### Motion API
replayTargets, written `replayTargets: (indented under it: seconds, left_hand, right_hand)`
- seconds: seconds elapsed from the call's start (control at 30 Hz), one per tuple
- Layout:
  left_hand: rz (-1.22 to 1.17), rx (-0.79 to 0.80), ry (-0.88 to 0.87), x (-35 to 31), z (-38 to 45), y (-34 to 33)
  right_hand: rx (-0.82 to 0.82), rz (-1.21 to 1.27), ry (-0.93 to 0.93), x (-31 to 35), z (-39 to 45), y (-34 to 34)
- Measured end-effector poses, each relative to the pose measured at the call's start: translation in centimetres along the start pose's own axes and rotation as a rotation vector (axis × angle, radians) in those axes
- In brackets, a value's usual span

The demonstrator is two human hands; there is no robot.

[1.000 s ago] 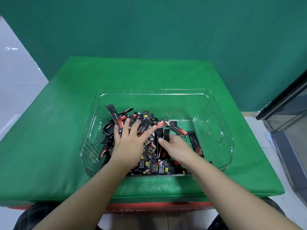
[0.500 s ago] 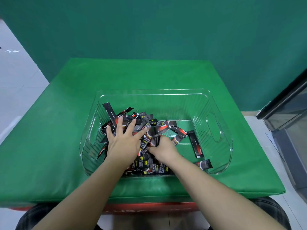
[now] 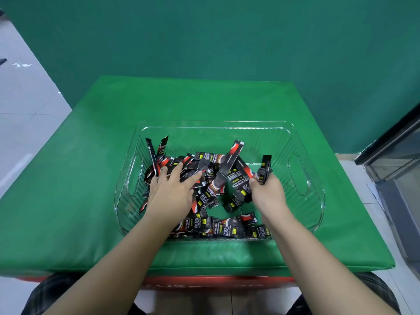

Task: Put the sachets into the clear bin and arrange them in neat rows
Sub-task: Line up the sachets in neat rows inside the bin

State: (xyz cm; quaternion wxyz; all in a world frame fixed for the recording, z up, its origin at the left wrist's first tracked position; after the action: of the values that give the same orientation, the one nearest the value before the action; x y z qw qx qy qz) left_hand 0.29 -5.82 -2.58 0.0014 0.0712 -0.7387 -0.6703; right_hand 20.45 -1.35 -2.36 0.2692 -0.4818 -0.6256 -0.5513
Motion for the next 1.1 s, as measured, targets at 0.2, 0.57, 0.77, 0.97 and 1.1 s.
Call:
replayTargets:
  seconds: [0.2,0.57,0.77,0.97,1.1]
  left_hand:
    - [-0.102,0.03,-0.107,0.3,-0.3,0.0]
    - [-0.39,-0.333,-0.048,1.5,-1.7,2.9]
    - [-0.445,-0.178,0.105,2.2,0.1,1.8]
    - [-0.507,-0.113,0.147,2.1,0.7,1.5]
    - [-0.336,-0.221,0.063,1.8,0.8,1.9]
  right_hand:
    - [-0.11,0.131,-0.016,0.2,-0.7,0.6]
    - [0.253,-0.176,0.022,2.2,-2.7,-9.1]
    - [0.286,-0.118,0.037,2.7,-3.0,-10.3]
    - [0.413,0.116,-0.032,3.4,-3.5,-11.4]
    - [0.472,0.14,-0.022,3.1,-3.8,-11.9]
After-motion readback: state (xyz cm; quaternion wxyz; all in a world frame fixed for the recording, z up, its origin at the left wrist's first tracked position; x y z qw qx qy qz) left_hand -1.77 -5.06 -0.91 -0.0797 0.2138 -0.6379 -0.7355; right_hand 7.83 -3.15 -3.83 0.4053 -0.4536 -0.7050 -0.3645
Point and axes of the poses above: each hand's wrist, its own z-axis towards the middle knuckle, its own y-axis out of the back of the hand, x = y × z, the point moved 3 cm from there along z, towards the middle knuckle, and after that the axes turned 1 degree about -x, right-handed, at the moved point
